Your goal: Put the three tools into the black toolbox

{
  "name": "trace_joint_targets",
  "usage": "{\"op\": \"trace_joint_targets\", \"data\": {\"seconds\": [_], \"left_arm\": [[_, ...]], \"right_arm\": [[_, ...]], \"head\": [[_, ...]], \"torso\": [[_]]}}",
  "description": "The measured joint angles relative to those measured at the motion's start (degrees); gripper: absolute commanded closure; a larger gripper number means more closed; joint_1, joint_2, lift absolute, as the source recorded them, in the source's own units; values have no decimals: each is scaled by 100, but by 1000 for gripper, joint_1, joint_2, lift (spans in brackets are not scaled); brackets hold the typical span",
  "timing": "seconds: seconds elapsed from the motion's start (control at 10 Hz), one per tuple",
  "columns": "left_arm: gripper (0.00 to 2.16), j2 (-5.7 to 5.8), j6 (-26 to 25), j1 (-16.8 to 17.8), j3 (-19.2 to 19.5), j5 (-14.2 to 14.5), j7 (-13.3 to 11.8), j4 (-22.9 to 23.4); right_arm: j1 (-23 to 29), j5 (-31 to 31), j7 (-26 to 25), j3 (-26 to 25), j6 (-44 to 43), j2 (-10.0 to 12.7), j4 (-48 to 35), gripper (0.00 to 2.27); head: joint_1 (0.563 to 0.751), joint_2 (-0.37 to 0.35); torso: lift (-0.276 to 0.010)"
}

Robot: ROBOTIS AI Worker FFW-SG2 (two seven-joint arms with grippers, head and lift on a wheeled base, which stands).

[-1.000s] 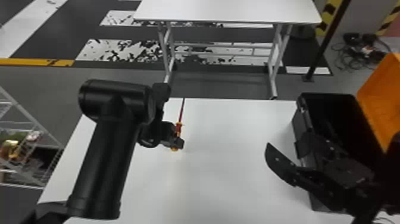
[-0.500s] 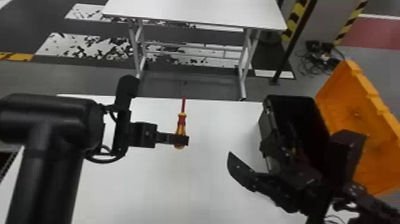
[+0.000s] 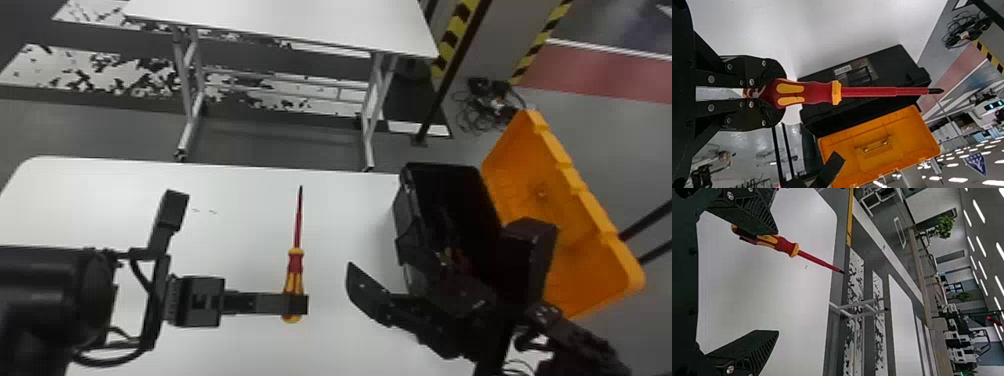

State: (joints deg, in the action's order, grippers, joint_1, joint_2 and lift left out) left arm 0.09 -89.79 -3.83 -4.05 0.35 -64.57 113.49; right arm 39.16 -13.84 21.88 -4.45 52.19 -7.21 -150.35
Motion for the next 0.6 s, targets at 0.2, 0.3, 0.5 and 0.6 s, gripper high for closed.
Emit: {"op": "trace_joint_targets", "data": {"seconds": [0.2,0.3,0.5,0.6], "left_arm": [[1855,60,0,-433,-127,-5,-227,161],[1855,148,0,-626,-188,-6,-251,327],[1855,263,0,-855,-333,-25,-241,525],[1855,278,0,-910,-441,-43,-209,604]], "right_arm": [[4,-2,-1,-65,181,-1,-96,103],[0,3,-1,-72,342,-4,-115,103],[-141,29,0,-5,1224,-8,-250,103],[-208,34,0,56,1580,-7,-314,103]], "head": [[695,-268],[695,-273],[695,-287],[695,-295]], "torso": [[-51],[-51],[-51],[-51]]}}
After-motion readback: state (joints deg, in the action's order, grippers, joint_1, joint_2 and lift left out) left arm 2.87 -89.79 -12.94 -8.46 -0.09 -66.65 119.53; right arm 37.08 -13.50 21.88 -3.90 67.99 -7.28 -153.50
